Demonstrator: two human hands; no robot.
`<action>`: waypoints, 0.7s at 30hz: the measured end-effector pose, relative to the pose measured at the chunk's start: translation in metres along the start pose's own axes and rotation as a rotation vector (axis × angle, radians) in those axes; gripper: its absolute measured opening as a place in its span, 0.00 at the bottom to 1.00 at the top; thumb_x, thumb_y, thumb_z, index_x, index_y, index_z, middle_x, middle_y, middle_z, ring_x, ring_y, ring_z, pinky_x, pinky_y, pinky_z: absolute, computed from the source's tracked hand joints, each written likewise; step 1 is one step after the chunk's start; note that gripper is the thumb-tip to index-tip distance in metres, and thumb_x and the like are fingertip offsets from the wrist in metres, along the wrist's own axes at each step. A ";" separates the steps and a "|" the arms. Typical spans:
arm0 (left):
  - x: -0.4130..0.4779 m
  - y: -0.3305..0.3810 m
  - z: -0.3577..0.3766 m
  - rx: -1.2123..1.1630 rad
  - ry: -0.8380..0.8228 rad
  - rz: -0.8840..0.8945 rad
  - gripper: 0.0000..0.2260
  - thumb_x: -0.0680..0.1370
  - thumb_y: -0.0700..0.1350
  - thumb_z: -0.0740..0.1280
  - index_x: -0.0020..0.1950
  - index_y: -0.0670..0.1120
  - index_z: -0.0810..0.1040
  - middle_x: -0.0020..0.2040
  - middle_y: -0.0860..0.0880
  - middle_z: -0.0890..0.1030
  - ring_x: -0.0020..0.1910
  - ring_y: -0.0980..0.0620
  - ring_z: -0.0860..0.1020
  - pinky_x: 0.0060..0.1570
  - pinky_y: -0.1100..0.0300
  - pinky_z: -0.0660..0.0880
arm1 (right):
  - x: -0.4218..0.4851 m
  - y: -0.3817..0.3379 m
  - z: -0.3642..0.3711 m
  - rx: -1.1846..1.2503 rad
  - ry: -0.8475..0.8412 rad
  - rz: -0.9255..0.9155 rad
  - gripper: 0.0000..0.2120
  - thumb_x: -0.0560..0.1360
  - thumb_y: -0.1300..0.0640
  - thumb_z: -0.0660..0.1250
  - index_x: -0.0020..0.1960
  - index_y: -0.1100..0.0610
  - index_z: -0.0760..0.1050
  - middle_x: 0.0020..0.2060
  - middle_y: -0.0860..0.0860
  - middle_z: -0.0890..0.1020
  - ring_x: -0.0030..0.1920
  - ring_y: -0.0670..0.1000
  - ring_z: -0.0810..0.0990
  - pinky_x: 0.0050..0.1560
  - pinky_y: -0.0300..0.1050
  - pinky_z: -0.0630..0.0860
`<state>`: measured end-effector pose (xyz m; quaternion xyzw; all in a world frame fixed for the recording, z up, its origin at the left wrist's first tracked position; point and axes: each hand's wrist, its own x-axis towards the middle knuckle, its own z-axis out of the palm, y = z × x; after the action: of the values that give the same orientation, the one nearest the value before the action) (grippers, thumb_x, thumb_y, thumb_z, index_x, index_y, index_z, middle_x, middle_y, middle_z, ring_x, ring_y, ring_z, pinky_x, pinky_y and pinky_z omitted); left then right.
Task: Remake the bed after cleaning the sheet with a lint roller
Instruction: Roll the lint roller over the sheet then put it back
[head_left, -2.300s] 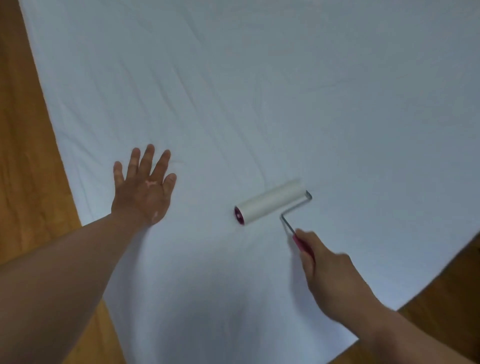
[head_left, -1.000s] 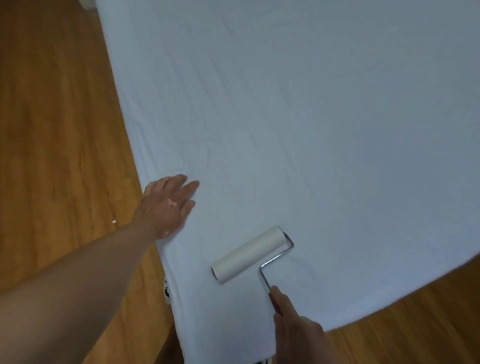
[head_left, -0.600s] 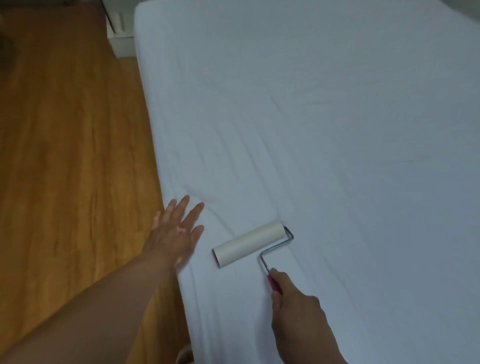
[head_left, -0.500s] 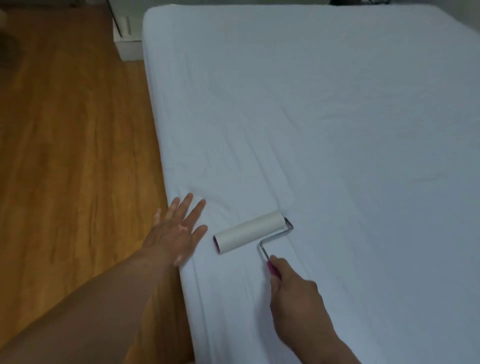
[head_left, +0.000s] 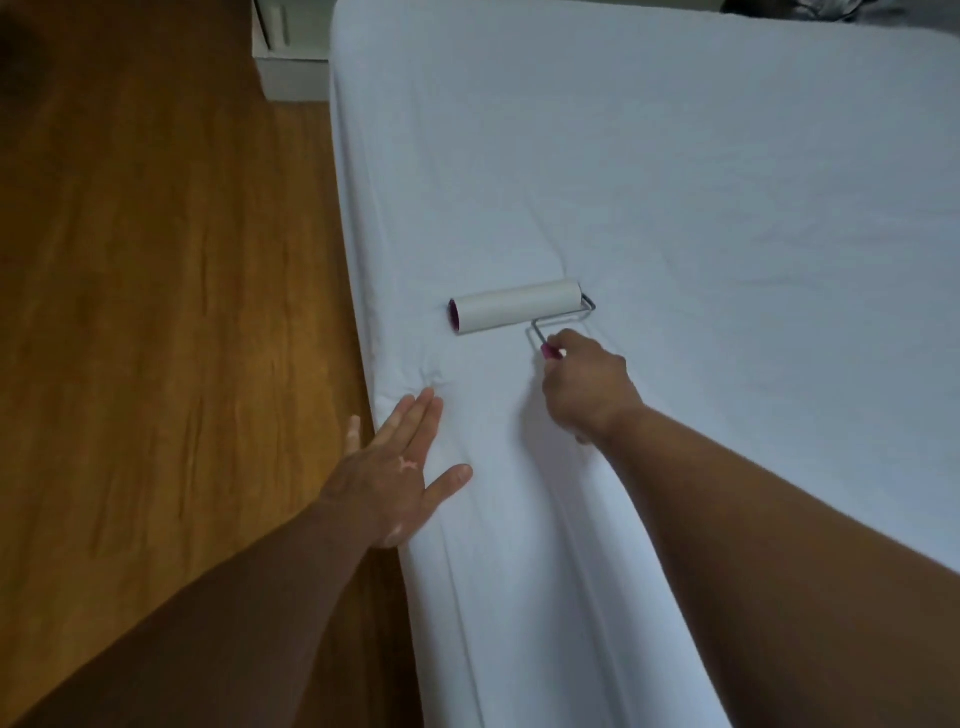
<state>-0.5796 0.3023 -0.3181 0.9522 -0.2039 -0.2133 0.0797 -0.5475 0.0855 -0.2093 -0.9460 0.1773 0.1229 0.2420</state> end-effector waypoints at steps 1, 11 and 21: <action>0.001 0.000 0.000 -0.008 -0.006 0.001 0.39 0.75 0.74 0.35 0.78 0.55 0.28 0.76 0.59 0.26 0.77 0.56 0.30 0.76 0.38 0.40 | 0.007 -0.005 -0.003 0.003 -0.006 -0.013 0.15 0.80 0.58 0.57 0.64 0.53 0.73 0.59 0.57 0.78 0.53 0.63 0.79 0.47 0.54 0.81; -0.044 0.027 0.042 -0.594 0.087 -0.344 0.42 0.72 0.77 0.38 0.81 0.56 0.39 0.83 0.52 0.45 0.80 0.48 0.55 0.76 0.49 0.60 | 0.009 -0.048 -0.011 -0.171 0.043 -0.123 0.16 0.79 0.59 0.57 0.65 0.54 0.74 0.64 0.54 0.78 0.62 0.59 0.77 0.59 0.45 0.72; -0.111 0.086 0.053 -1.373 0.057 -0.509 0.24 0.86 0.52 0.51 0.82 0.50 0.53 0.77 0.49 0.65 0.74 0.52 0.65 0.63 0.68 0.59 | -0.129 0.026 0.034 0.093 -0.005 0.091 0.13 0.81 0.53 0.54 0.63 0.45 0.70 0.50 0.54 0.81 0.45 0.58 0.76 0.47 0.50 0.76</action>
<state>-0.7254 0.2676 -0.3037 0.7106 0.2054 -0.2802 0.6118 -0.6792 0.1171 -0.2083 -0.9244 0.2252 0.1278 0.2802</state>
